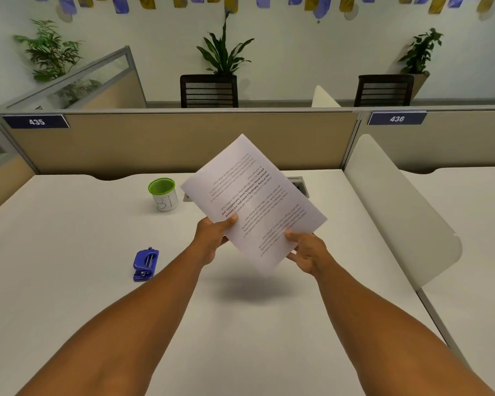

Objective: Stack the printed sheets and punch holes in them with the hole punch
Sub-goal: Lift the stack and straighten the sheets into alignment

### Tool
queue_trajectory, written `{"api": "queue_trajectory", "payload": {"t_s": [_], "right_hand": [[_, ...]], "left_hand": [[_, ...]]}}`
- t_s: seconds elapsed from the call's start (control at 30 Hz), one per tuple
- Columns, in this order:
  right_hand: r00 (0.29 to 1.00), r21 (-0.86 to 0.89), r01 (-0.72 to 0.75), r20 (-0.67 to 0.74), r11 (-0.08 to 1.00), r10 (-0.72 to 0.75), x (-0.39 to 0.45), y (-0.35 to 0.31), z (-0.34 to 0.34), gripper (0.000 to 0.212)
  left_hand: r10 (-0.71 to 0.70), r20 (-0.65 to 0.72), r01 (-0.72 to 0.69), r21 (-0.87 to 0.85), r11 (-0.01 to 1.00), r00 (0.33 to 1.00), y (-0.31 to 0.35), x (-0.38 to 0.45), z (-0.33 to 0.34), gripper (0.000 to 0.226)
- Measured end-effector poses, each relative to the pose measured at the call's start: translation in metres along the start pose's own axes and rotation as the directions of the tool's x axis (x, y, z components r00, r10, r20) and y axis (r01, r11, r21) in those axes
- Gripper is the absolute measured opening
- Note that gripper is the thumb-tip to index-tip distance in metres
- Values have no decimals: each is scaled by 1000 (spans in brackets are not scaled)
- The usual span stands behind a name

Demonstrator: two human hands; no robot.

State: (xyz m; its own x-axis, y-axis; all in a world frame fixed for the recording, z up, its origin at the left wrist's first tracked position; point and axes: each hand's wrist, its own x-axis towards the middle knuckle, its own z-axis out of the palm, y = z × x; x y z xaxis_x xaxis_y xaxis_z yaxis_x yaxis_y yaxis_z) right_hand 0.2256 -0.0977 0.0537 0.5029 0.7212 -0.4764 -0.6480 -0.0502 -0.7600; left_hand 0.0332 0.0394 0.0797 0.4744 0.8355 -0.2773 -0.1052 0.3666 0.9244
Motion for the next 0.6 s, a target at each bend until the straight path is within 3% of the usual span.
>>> {"api": "queue_trajectory", "payload": {"t_s": [0.1, 0.27, 0.43, 0.6], "right_hand": [[999, -75, -19, -51, 997, 15, 0, 1, -1, 44], [985, -63, 78, -152, 995, -87, -1, -5, -8, 36], [950, -381, 239, -98, 893, -296, -8, -12, -3, 26], [928, -554, 275, -59, 786, -367, -9, -10, 5, 18]], "left_hand": [[14, -11, -13, 51, 999, 1000, 6, 1, 2, 25], [94, -9, -90, 221, 971, 996, 14, 5, -2, 31], [179, 0, -164, 404, 900, 984, 20, 5, -4, 31], [247, 27, -226, 513, 828, 969, 18, 1, -1, 31]]}}
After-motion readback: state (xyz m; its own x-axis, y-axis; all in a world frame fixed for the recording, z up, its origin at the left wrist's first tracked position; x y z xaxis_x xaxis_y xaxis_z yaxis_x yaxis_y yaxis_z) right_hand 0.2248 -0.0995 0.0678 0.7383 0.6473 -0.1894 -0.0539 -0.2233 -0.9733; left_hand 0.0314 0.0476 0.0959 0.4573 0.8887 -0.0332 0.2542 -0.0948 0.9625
